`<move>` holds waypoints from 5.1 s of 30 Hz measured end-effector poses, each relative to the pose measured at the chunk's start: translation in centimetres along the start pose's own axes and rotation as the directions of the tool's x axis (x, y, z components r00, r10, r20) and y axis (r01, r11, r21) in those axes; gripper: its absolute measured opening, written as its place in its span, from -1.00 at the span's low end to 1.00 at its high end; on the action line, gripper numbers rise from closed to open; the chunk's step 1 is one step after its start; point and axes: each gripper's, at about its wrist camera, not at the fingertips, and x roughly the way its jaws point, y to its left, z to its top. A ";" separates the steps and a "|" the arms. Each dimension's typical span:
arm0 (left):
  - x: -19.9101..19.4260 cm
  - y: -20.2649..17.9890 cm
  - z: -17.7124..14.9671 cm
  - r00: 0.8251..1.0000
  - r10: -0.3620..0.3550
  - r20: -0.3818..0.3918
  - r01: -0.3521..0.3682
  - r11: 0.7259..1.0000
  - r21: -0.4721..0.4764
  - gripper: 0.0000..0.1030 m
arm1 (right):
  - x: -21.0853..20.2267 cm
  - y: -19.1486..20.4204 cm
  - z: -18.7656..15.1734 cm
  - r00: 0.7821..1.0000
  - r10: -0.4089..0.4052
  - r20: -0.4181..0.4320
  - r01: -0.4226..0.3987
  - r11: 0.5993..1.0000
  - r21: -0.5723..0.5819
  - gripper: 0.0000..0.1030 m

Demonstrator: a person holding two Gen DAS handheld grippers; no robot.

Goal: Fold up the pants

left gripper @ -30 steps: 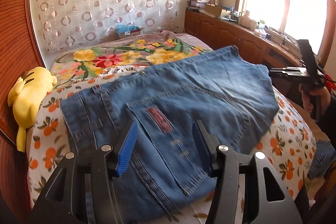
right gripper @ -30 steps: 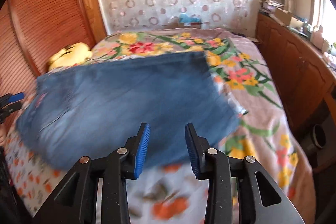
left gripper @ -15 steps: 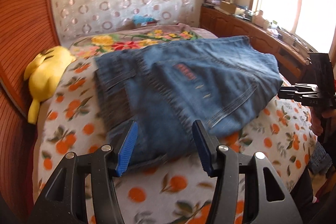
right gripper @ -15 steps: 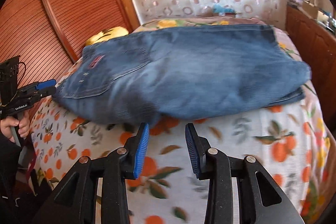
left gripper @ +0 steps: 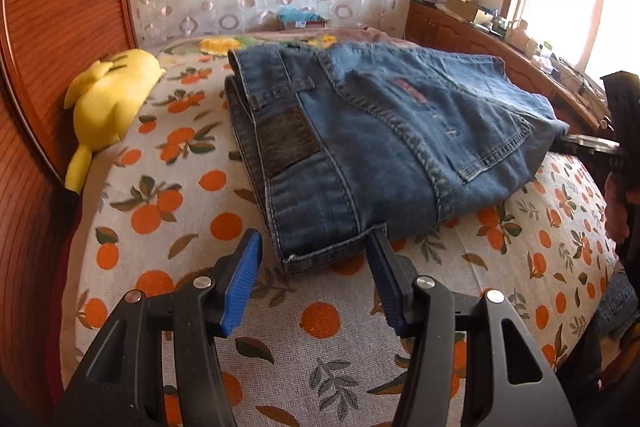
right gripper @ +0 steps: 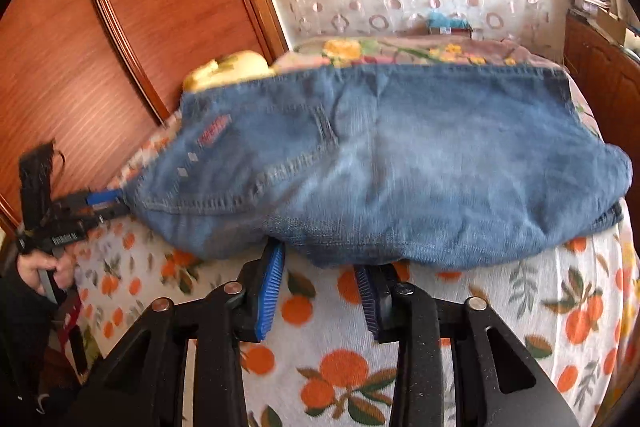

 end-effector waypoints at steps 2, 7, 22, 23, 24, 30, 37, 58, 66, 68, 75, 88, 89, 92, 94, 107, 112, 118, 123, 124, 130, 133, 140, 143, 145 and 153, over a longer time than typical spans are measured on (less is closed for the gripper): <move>-0.9 -0.6 0.3 0.999 0.013 0.030 -0.013 1.000 0.001 0.07 | -0.7 0.0 1.1 0.999 0.010 0.030 -0.010 1.000 -0.017 -0.83; -3.0 -3.5 1.7 0.994 -0.041 0.106 0.036 0.998 0.045 0.07 | -0.6 0.3 3.1 0.998 0.032 0.050 -0.030 0.999 -0.029 -0.91; 4.1 -12.4 6.1 0.992 -0.128 -0.019 0.129 0.966 0.224 0.07 | 1.5 0.9 2.9 0.999 0.036 0.015 -0.036 0.999 0.001 -0.84; 4.4 -12.3 6.3 0.992 -0.121 -0.026 0.123 0.967 0.223 0.07 | 1.5 0.7 2.6 0.999 0.032 0.008 -0.032 0.999 0.000 -0.76; 4.8 -12.0 6.3 0.993 -0.115 -0.032 0.119 0.968 0.222 0.07 | 1.3 0.6 2.4 1.000 0.027 0.005 -0.027 1.000 -0.002 -0.67; 5.9 -10.7 7.1 0.997 -0.063 -0.042 0.070 0.978 0.195 0.05 | 1.0 1.1 -0.2 1.000 -0.013 -0.028 0.011 0.998 -0.066 -0.38; 5.9 -10.4 7.0 0.997 -0.061 -0.050 0.069 0.980 0.189 0.05 | 1.1 2.0 -2.1 0.998 -0.015 -0.067 0.006 0.992 -0.125 -0.30; -2.3 -2.6 1.5 0.999 0.002 0.040 -0.004 0.999 0.045 0.05 | 2.7 4.6 -2.9 0.990 -0.139 -0.023 0.126 0.947 -0.295 -0.26; -1.0 0.9 -0.6 1.000 -0.018 -0.006 0.018 0.999 -0.042 0.05 | -0.2 5.3 -0.8 0.989 -0.112 0.093 0.130 0.967 -0.221 -0.93; -0.4 1.0 -0.7 0.999 -0.040 -0.018 0.039 0.998 -0.048 0.05 | -0.9 5.5 -0.3 0.991 -0.089 0.104 0.108 0.974 -0.201 -0.94; 1.4 1.1 0.2 0.993 -0.120 -0.018 0.118 0.991 -0.066 -0.40 | -1.5 5.0 -0.3 0.998 -0.036 0.050 0.044 0.984 -0.175 -0.94; -6.5 1.5 3.0 0.985 -0.069 0.160 0.073 0.997 -0.018 -0.81 | -7.0 5.0 1.0 0.997 0.075 0.027 -0.069 0.984 -0.167 -0.95; -6.7 1.6 2.6 0.987 -0.068 0.149 0.071 0.997 -0.018 -0.81 | -7.3 5.1 0.6 0.996 0.088 0.019 -0.083 0.983 -0.165 -0.95; -5.4 1.2 0.3 0.996 -0.046 0.080 0.046 0.999 0.002 -0.77 | -6.2 5.2 -1.3 0.997 0.063 -0.039 -0.068 0.985 -0.160 -0.95; -4.4 1.2 -1.1 0.999 -0.036 0.033 0.035 0.999 0.007 -0.76 | -4.7 5.0 -2.5 0.996 0.030 -0.081 -0.043 0.985 -0.165 -0.94; -6.4 2.0 -0.5 0.993 0.001 0.121 0.001 1.000 -0.016 0.02 | -8.6 2.9 -5.4 0.999 -0.006 -0.038 0.002 0.995 -0.096 -0.70; -5.3 0.5 2.7 0.991 -0.016 0.136 0.010 0.999 0.049 0.02 | -10.0 1.9 -3.7 0.997 -0.054 0.047 0.059 0.993 -0.099 -0.41; -2.3 0.3 6.4 0.992 -0.015 0.126 0.004 0.996 0.088 0.02 | -8.0 -2.1 0.1 0.987 -0.150 0.053 0.154 0.983 -0.100 -0.13; 0.1 1.9 8.4 0.994 0.007 0.107 -0.015 0.997 0.075 0.02 | -5.9 -6.8 3.8 0.975 -0.222 0.023 0.223 0.973 -0.059 -0.10; 0.6 2.3 8.7 0.995 0.011 0.101 -0.018 0.997 0.072 0.02 | -5.4 -8.1 4.7 0.972 -0.236 0.016 0.236 0.970 -0.049 -0.09; 4.1 5.2 10.3 0.997 0.049 0.055 -0.051 0.999 0.019 0.02 | -1.4 -12.1 8.9 0.966 -0.255 -0.053 0.255 0.967 -0.002 -0.06; 5.5 6.3 10.6 0.998 0.044 0.043 -0.043 0.999 -0.007 0.02 | 0.4 -13.6 11.0 0.965 -0.252 -0.076 0.253 0.967 0.012 -0.06; 8.0 7.5 10.6 1.000 0.019 0.016 -0.019 0.999 -0.030 0.02 | 4.9 -16.8 13.9 0.948 -0.287 -0.140 0.294 0.955 0.030 -0.06; 8.6 7.7 10.8 1.000 -0.003 0.017 0.003 0.999 -0.036 0.02 | 6.7 -17.9 14.4 0.949 -0.258 -0.181 0.272 0.961 0.058 -0.06; 8.6 7.6 10.8 0.999 -0.017 0.029 0.018 0.999 -0.033 -0.26 | 7.1 -18.4 14.5 0.953 -0.239 -0.185 0.254 0.965 0.060 -0.06; 8.2 7.4 10.9 0.999 0.034 0.037 -0.034 0.999 -0.017 -0.91 | 5.9 -17.0 14.4 0.957 -0.274 -0.094 0.270 0.962 -0.046 -0.83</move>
